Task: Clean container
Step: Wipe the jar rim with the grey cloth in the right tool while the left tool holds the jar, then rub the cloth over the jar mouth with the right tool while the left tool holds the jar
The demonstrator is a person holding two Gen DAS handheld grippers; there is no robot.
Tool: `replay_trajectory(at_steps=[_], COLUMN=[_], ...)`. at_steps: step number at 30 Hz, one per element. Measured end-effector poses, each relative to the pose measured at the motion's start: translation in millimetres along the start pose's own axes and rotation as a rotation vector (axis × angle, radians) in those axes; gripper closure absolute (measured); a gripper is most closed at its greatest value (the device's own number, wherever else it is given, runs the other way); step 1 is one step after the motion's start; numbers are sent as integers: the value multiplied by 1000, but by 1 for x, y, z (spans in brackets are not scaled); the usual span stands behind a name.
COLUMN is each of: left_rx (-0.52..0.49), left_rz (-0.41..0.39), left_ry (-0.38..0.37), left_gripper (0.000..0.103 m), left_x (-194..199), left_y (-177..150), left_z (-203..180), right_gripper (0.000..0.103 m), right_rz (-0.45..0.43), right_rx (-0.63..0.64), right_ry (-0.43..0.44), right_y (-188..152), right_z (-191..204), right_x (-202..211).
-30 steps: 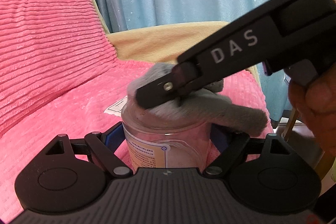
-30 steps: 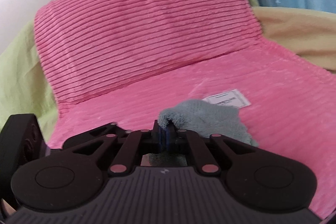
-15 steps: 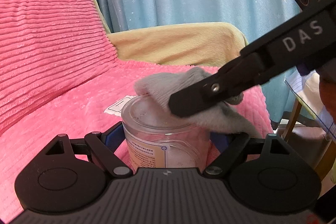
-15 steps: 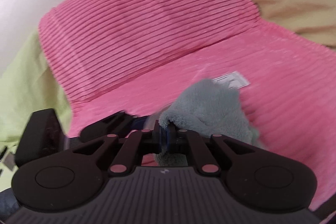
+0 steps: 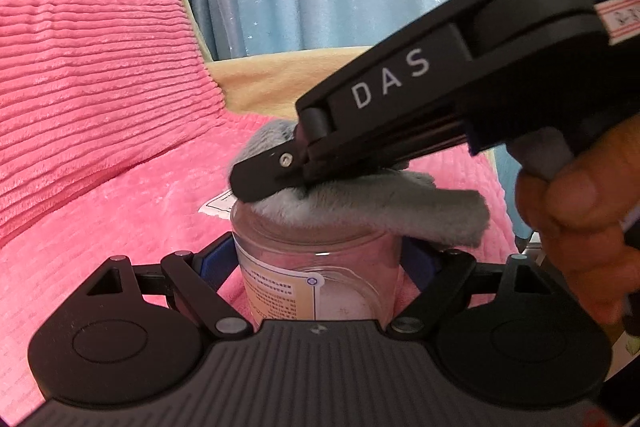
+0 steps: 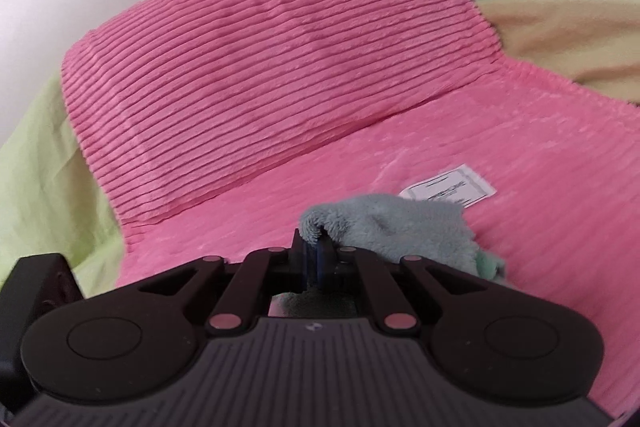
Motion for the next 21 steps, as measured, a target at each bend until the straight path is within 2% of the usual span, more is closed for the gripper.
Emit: replay_trajectory(at_steps=[4,8,16,21], left_rx=[-6,-10,-21,-15], left_rz=[-1,-1,2,4], left_ry=[-1,-2,0,4], left_gripper=[18,18,18,18], left_x=[1,0,0,2], left_y=[0,1,1,1], left_z=[1,6,6,6], right_gripper=[101,101,101,100], right_rz=[2,15,50,53], right_rx=[20,-6,-7,-27], right_ry=[-46,-36,68,132], right_y=[-1,-4,-15,-17], right_z=[-11,-22,-22,-14], right_x=[9,22,48,46])
Point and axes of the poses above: each gripper's, at about its wrist camera, not at the fingertips, and x roughly against the way its jaws point, z to its left, y to its top, the point moved 4 cm from there along -x, roughly the way its jaws point, and after that the axes turned 13 degrees about x, right-handed, at the moved point
